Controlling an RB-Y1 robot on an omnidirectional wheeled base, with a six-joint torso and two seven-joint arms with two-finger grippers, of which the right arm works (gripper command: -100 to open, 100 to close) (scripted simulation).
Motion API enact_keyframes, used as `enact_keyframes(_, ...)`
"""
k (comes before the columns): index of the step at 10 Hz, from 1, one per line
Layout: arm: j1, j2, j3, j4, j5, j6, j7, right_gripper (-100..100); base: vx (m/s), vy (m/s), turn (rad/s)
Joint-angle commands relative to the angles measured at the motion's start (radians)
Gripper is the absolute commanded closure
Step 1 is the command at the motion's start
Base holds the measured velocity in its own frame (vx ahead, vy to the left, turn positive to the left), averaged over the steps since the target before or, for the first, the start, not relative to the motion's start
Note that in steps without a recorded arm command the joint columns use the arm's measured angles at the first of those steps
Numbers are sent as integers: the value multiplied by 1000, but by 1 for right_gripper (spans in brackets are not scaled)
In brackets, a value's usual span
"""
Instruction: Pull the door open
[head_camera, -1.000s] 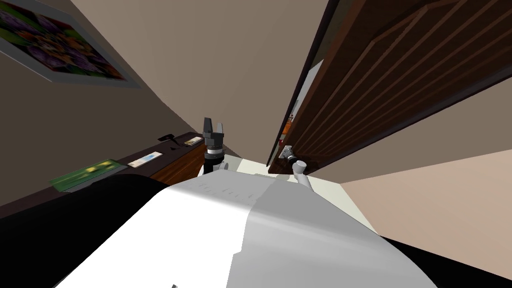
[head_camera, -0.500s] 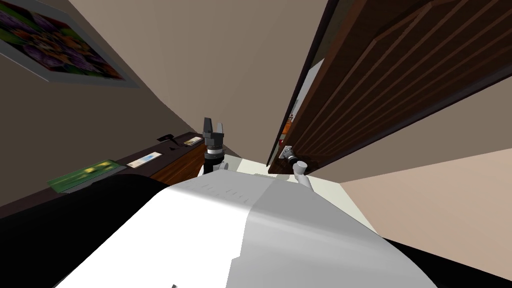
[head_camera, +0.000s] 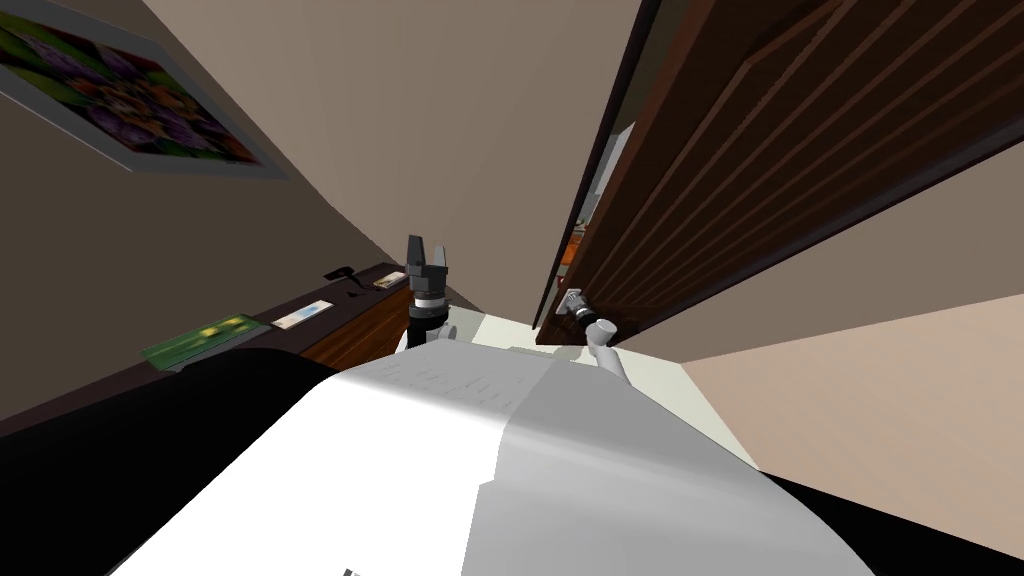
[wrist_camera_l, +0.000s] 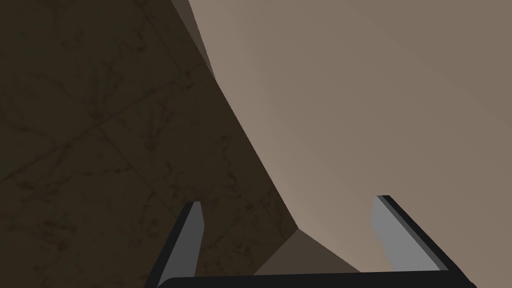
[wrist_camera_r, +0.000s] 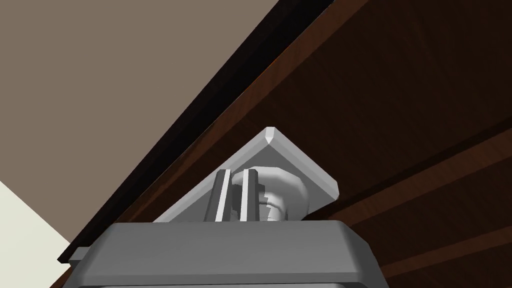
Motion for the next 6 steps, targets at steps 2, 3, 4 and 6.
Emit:
enact_keyframes(2, 16, 14, -9, -9, -45, 17, -4, -100, -43, -13, -2)
enact_keyframes(3, 19, 20, -10, -10, -61, 21, -9, -100, -88, -13, 36)
enact_keyframes(4, 23, 28, -12, -12, -80, 26, -16, -100, -82, -24, 22)
enact_keyframes(6, 31, 46, -16, -16, -126, 39, -31, -100, -59, -47, -20)
